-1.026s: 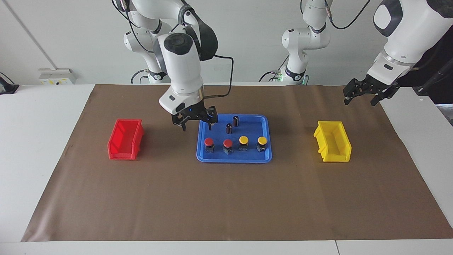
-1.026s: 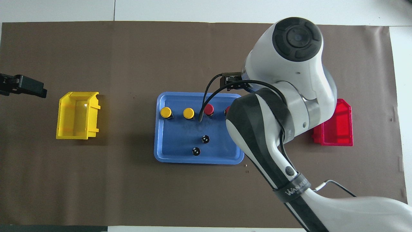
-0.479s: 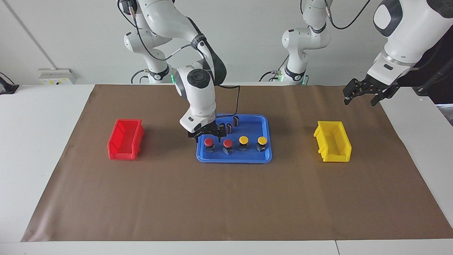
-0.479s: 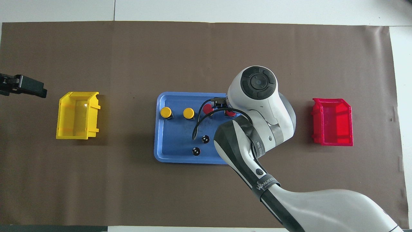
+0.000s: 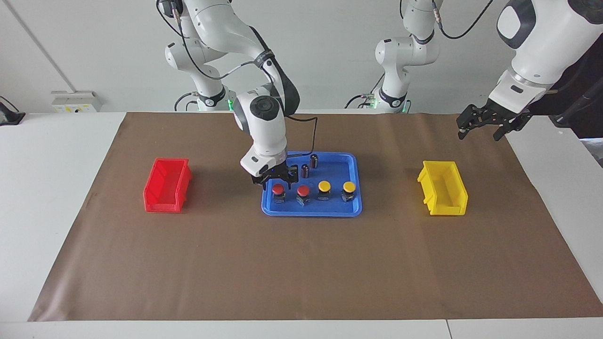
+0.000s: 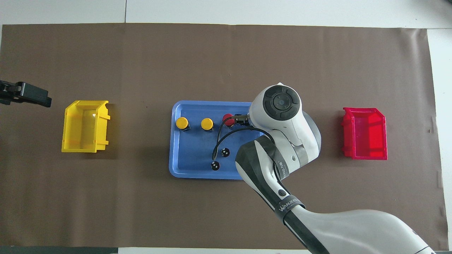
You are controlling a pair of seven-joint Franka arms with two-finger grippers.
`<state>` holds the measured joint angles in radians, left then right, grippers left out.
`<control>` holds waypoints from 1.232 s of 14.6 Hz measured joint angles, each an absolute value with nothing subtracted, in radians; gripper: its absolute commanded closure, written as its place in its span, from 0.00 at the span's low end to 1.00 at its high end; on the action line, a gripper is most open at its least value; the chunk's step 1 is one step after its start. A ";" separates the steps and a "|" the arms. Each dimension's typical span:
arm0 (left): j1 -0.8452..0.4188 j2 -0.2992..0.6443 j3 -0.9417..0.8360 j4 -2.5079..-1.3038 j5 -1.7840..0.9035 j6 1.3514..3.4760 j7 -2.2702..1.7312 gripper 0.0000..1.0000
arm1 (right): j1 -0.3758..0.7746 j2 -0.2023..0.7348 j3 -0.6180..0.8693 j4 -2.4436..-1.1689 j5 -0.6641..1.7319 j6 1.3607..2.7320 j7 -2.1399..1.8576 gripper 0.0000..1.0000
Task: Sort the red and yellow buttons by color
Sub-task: 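Reach the right gripper to the red button nearest the red bin and grasp, then carry the red button to the red bin while the left gripper reaches yellow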
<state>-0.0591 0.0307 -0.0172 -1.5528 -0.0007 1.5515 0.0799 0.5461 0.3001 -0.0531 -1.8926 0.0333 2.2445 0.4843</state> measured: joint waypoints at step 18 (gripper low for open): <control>-0.409 0.024 -0.050 -1.947 -0.006 2.018 -0.465 0.05 | 0.221 0.032 -0.079 -1.763 0.034 1.721 -0.056 0.77</control>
<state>-0.4090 0.0239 -0.0501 -1.9466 -0.0058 2.0177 -0.4650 0.2212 0.0318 -0.0789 -1.7630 0.0335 1.7206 -0.0564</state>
